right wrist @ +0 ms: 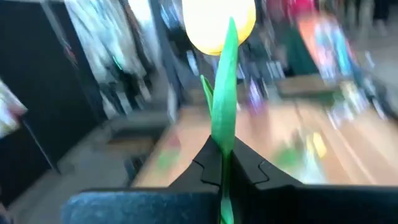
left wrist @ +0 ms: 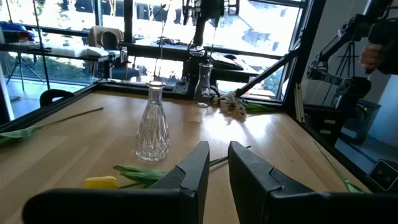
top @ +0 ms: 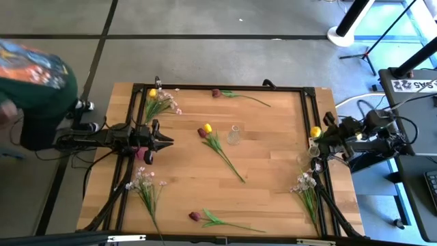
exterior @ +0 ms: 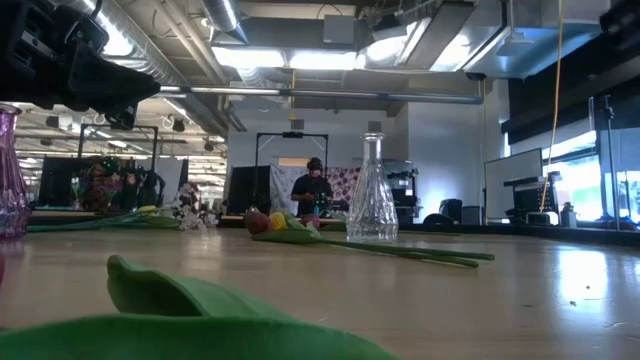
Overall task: Sort flowers into vase by color
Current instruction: Put the top right yellow tulip into the bottom transparent vase, then put the bottom yellow tulip into the bottom transparent vase
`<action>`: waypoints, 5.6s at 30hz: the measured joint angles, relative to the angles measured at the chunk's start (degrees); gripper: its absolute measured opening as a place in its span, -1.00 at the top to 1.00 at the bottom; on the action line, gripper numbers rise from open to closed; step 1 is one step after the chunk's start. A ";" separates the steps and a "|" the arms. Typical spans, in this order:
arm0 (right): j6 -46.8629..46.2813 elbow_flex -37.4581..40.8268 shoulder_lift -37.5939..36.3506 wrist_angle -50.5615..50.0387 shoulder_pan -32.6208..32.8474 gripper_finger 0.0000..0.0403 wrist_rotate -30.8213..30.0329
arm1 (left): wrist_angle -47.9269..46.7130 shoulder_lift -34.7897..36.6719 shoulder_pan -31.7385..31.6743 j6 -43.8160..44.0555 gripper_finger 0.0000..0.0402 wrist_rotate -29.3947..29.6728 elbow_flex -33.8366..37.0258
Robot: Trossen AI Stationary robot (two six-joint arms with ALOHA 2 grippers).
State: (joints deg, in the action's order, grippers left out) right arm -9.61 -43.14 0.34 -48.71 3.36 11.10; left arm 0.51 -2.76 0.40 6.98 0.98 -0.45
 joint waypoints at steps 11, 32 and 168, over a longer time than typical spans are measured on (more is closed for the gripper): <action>0.89 -3.58 1.77 -14.14 0.00 0.38 -6.15 | 0.02 0.00 0.00 0.00 0.72 0.00 0.00; -9.16 -35.07 23.97 -38.03 0.00 -0.59 -7.25 | 0.04 0.00 0.02 0.00 0.72 0.00 0.00; -11.05 -43.41 54.45 -8.12 -9.35 -0.39 -14.11 | 5.44 0.04 -0.04 -7.53 0.72 22.55 0.02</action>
State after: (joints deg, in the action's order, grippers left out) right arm -20.66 -86.55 54.79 -56.84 -6.00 -3.01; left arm 5.95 -2.72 0.36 -0.55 23.52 -0.43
